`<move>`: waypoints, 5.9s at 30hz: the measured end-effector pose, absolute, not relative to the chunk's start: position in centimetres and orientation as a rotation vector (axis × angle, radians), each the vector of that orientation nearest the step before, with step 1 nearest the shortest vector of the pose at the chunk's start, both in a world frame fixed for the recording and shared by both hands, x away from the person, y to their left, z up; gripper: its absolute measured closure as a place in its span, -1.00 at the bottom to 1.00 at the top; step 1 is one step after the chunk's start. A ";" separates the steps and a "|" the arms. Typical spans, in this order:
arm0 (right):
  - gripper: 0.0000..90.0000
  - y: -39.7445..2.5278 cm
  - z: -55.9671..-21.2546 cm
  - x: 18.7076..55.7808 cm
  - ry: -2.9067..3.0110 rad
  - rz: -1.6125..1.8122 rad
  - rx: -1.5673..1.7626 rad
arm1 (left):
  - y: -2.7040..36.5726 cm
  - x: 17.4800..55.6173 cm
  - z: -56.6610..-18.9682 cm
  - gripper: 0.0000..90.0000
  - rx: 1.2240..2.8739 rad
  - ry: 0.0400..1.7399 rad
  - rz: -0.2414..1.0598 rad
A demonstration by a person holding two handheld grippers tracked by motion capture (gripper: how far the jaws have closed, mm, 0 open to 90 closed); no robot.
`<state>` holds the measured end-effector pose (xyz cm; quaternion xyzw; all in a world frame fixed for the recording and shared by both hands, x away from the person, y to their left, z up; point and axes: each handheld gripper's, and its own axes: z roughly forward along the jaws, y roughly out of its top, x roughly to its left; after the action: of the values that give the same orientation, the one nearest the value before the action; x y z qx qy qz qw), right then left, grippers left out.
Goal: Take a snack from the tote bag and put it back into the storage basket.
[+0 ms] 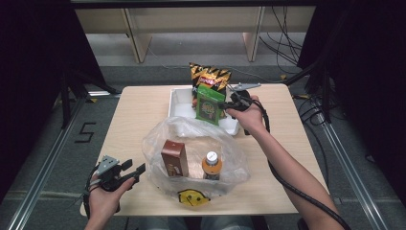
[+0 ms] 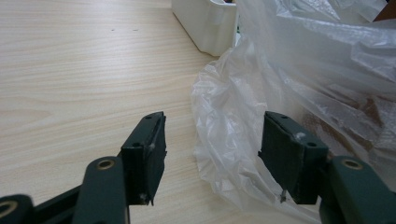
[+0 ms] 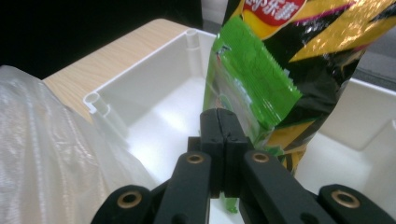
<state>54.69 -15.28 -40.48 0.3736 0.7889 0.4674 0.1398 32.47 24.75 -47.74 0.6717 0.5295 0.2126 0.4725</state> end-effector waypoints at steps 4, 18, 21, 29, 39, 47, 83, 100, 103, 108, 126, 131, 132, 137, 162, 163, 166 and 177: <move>1.00 -15.0 -41.3 55.2 2.285 1.312 1.113 | 24.8 32.5 -47.8 -0.12 1.644 1.297 0.521; 1.00 -14.7 -41.8 56.9 2.287 1.237 1.137 | 24.9 32.4 -47.6 -0.12 1.640 1.298 0.521; 1.00 -14.9 -42.0 57.2 2.266 1.226 1.127 | 24.9 32.4 -47.6 -0.12 1.641 1.298 0.521; 1.00 -14.9 -41.8 57.6 2.279 1.218 1.135 | 24.9 32.5 -47.7 -0.12 1.643 1.298 0.519; 0.79 -14.8 -41.0 56.6 2.255 1.258 1.121 | 25.0 32.5 -47.6 -0.11 1.643 1.297 0.521; 0.43 -14.8 -40.2 54.7 2.257 1.318 1.095 | 24.7 32.4 -47.6 -0.12 1.641 1.295 0.524; -0.30 -16.9 -37.5 45.7 2.279 1.512 1.068 | 24.5 32.2 -47.5 -0.12 1.646 1.301 0.532; -0.41 -15.8 -38.1 40.4 2.406 1.690 0.883 | 24.5 32.2 -47.6 -0.12 1.645 1.306 0.533; -0.44 -15.6 -38.2 39.6 2.422 1.676 0.880 | 24.5 32.2 -47.6 -0.12 1.646 1.311 0.534; -0.46 -15.1 -39.3 39.1 2.475 1.637 0.863 | 24.5 32.2 -47.6 -0.12 1.648 1.312 0.535; -0.51 -13.9 -43.3 38.0 2.581 1.505 0.797 | 24.5 32.2 -47.6 -0.12 1.646 1.301 0.527; -0.52 -13.7 -44.4 37.8 2.588 1.468 0.801 | 24.5 32.2 -47.6 -0.12 1.649 1.305 0.531; -0.53 -13.7 -44.6 37.8 2.590 1.467 0.804 | 24.5 32.2 -47.6 -0.12 1.651 1.305 0.532; -0.50 -13.6 -45.1 37.8 2.615 1.486 0.783 | 24.5 32.2 -47.7 -0.12 1.651 1.295 0.527; -0.33 -13.6 -45.4 37.5 2.563 1.500 0.751 | 24.3 32.1 -47.8 -0.13 1.660 1.291 0.527; -0.33 -13.6 -45.3 37.5 2.575 1.500 0.752 | 24.3 32.2 -47.8 -0.13 1.661 1.291 0.527; -0.32 -13.7 -45.3 37.5 2.565 1.506 0.747 | 24.3 32.2 -47.8 -0.13 1.661 1.291 0.524; -0.32 -13.7 -45.1 37.5 2.553 1.497 0.761 | 24.3 32.2 -47.8 -0.13 1.661 1.288 0.525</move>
<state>37.49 -13.68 -45.12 0.2487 0.8346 0.4896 0.0430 32.15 24.31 -47.79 0.6773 0.5253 0.2142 0.4684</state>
